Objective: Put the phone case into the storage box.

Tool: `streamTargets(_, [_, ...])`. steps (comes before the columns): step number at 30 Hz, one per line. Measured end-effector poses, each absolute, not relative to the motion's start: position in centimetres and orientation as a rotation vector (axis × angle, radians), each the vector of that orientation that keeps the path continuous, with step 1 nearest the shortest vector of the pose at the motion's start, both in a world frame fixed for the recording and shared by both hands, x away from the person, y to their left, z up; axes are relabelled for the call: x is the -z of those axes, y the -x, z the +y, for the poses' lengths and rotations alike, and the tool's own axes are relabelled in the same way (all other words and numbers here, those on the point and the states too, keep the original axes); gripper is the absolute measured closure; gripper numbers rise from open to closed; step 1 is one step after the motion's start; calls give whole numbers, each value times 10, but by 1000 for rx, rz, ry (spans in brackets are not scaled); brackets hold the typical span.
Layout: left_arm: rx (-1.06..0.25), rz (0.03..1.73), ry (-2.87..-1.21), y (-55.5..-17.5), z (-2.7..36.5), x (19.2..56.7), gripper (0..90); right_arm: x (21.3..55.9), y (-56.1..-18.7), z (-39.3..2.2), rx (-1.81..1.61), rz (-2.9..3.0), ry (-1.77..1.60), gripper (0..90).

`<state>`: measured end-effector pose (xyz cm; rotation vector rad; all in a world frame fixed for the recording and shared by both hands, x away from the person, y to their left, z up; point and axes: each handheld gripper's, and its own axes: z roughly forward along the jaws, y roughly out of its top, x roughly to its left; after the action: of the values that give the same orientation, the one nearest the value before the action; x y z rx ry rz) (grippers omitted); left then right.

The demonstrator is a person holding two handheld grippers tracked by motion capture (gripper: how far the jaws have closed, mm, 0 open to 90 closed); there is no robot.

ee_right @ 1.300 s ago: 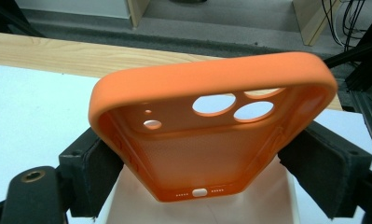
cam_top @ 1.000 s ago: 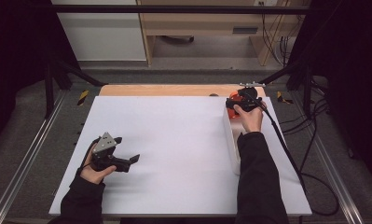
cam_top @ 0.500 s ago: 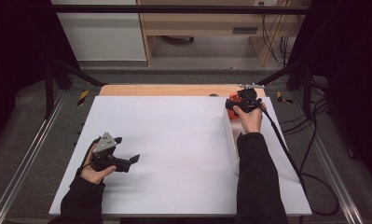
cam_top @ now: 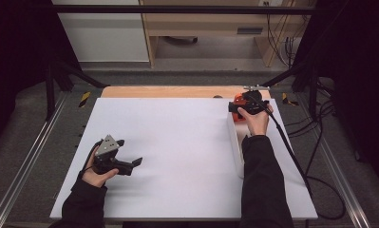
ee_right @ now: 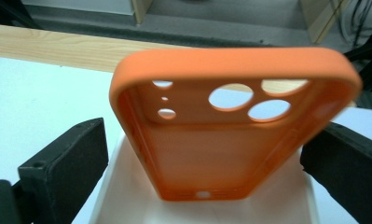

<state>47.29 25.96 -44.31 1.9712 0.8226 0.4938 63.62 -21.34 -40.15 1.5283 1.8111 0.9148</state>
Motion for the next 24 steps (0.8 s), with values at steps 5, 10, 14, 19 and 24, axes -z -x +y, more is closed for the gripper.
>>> streamTargets(5, [-494,823,-1971,-473,260,443,0,400,-633,-213,-909,1816,-1481,7])
streamTargets(10, [-494,823,-1972,-473,259,443,0,394,-630,-215,-941,1804,-1479,6])
streamTargets(14, [-495,823,-1972,-473,259,443,0,389,-626,-217,-978,1803,-1456,6])
streamTargets(19, [-495,823,-1968,-472,260,443,0,383,-620,-219,-1005,1810,-1439,5])
streamTargets(24, [-496,826,-1968,-473,260,443,0,377,-611,-219,-1029,1845,-1405,5])
